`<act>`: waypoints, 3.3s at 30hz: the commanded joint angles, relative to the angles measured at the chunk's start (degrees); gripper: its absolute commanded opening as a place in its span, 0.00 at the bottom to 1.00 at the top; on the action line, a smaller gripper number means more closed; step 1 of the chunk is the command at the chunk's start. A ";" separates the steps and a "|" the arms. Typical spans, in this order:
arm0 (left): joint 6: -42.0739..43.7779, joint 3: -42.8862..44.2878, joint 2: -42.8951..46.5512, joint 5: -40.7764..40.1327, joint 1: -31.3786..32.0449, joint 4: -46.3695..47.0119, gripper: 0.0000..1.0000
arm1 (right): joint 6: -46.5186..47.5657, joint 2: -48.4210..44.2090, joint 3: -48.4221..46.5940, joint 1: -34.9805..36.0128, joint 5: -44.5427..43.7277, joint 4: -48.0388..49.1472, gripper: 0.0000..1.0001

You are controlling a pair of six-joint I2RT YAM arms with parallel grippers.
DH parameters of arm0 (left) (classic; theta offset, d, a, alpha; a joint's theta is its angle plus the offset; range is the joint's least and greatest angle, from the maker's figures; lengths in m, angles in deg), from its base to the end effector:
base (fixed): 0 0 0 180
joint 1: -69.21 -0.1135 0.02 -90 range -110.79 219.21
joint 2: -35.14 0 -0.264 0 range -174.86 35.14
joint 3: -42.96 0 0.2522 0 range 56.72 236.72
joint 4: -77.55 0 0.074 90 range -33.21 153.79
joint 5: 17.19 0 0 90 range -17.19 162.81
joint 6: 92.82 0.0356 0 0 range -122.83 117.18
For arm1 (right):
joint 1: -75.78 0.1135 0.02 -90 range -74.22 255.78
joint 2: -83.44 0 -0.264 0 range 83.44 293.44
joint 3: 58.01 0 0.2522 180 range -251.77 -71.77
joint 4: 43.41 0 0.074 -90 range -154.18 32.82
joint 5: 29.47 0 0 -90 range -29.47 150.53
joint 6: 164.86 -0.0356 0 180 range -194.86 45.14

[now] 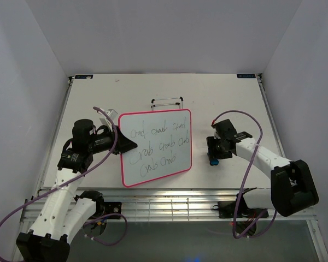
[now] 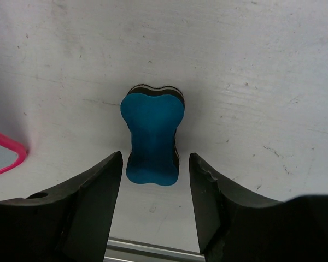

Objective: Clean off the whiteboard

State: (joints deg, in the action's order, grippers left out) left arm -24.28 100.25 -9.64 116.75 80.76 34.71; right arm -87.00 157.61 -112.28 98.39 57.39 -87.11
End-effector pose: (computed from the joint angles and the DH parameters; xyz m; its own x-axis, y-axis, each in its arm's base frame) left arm 0.1565 -0.0572 0.3038 -0.7279 -0.1201 -0.6751 0.4993 0.5820 -0.6419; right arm 0.2166 0.0881 0.1835 -0.8844 -0.1408 -0.4450 -0.1794 0.9827 0.0455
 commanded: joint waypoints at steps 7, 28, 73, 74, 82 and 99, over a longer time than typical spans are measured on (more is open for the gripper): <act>2.73 0.15 0.21 -0.52 1.10 1.75 0.00 | 0.37 4.66 -1.41 0.94 -1.26 5.15 0.52; 2.29 1.03 -3.21 -0.18 1.46 1.57 0.00 | -1.30 -12.29 -8.09 10.95 5.56 9.96 0.31; 1.50 -7.93 -2.69 8.35 2.42 15.46 0.00 | 3.17 22.38 -46.55 39.78 1.64 8.94 0.29; 1.50 -7.93 -2.69 8.35 2.51 15.54 0.00 | 3.26 24.42 -50.24 42.14 1.82 6.49 0.29; 1.59 -7.93 -1.81 8.00 2.77 15.46 0.00 | 2.66 32.37 -60.43 41.75 -3.28 -2.59 0.30; 1.77 -7.84 -1.90 8.97 3.30 15.90 0.00 | -0.96 18.28 -39.07 24.31 5.41 2.77 0.29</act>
State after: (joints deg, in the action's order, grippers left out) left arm -34.79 91.11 -13.31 120.45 81.41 45.11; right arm -87.92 173.91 -145.53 116.75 54.90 -86.17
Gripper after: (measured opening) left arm 0.138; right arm 0.371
